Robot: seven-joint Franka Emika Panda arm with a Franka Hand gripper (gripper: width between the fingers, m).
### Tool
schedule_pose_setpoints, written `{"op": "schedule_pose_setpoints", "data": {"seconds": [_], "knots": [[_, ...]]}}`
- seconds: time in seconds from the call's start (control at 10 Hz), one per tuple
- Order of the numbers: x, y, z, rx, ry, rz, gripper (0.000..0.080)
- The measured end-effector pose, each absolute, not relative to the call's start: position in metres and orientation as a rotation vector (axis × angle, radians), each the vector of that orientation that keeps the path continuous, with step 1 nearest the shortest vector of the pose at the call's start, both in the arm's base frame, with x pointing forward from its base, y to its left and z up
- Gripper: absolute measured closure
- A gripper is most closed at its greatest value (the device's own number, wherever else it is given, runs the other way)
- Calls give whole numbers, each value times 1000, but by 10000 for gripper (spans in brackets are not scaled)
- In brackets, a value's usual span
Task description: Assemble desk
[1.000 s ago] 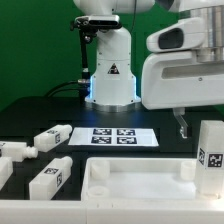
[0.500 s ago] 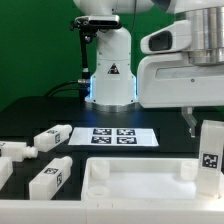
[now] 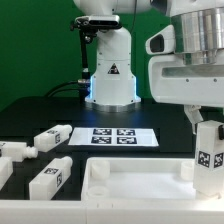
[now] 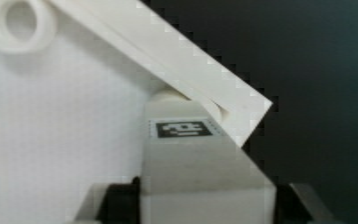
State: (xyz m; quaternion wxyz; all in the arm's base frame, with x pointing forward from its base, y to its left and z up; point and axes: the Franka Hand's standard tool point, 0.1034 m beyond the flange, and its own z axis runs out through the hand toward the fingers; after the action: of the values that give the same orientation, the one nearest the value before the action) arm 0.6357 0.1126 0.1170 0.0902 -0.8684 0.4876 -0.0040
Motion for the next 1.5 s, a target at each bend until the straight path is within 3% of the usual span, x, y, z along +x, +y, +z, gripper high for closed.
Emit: {"op": "schedule_pose_setpoints", "data": {"seconds": [0.2,0.5,0.6,0.7,0.9,1.1,1.3,1.5], "knots": [[635,113,117,-2358,1723,48,502],[634,114,116,-2418,1646,48,502],[632,114,118,-2593,1402,55,319],[635,115,121,-2749,1118,50,208],[638,116,121,-2847,850,41,160],[638,116,121,-2900,650,24,153],[644,113,125,-3054,-31,-48,150],[645,116,122,-3049,-87,-44,150]]}}
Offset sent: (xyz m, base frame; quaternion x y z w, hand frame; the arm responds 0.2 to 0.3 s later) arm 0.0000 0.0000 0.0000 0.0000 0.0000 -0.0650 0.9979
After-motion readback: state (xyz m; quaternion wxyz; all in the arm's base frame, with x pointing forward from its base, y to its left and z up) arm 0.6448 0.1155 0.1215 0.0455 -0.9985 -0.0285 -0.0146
